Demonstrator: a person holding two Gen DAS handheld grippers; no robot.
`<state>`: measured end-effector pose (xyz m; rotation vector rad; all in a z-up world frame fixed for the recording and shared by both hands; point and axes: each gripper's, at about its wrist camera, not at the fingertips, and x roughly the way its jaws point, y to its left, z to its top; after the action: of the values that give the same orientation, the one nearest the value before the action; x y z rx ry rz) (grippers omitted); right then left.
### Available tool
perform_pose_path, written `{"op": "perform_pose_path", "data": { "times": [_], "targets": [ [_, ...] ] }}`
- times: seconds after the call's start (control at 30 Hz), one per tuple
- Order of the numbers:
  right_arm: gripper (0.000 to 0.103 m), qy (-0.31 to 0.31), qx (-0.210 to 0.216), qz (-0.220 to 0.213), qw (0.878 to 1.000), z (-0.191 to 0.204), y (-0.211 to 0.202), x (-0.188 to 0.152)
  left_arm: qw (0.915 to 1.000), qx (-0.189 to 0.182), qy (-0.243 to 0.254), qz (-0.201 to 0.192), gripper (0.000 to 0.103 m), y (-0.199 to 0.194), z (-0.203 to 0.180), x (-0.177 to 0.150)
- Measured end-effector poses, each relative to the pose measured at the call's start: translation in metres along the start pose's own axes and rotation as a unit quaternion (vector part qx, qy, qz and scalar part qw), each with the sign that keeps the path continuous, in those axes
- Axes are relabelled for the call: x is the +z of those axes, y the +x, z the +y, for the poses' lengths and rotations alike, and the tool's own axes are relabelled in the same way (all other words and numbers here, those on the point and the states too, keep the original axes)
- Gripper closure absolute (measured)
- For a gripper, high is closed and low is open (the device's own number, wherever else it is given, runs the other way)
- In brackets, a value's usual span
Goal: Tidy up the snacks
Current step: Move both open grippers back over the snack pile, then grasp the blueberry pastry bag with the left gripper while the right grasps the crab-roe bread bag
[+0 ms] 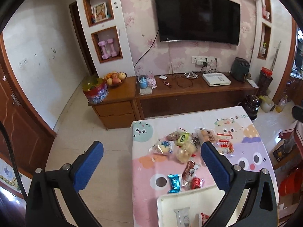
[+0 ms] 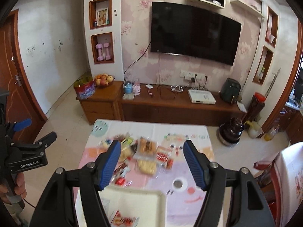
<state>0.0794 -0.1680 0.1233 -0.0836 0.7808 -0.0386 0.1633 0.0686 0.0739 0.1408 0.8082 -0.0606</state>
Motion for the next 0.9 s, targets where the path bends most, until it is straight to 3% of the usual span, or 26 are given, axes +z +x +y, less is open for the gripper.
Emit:
{"op": "perform_pose_path", "data": {
  "times": [0.2, 0.43, 0.63, 0.9],
  "targets": [
    [0.030, -0.004, 0.024, 0.047, 0.999, -0.012, 0.072, 0.036, 0.9983, 0.008, -0.017, 0.055, 0.001, 0.074, 0.000, 0.024],
    [0.030, 0.029, 0.077, 0.133, 0.988, -0.025, 0.185, 0.031, 0.9897, 0.014, -0.049, 0.134, 0.001, 0.182, -0.002, 0.019],
    [0.030, 0.052, 0.090, 0.213, 0.971, -0.024, 0.282, 0.000, 0.9762, 0.026, -0.074, 0.202, 0.001, 0.273, -0.005, -0.002],
    [0.030, 0.067, 0.105, 0.280, 0.952, -0.014, 0.361, -0.036, 0.9470, 0.049, -0.163, 0.273, 0.003, 0.361, 0.002, -0.036]
  ]
}}
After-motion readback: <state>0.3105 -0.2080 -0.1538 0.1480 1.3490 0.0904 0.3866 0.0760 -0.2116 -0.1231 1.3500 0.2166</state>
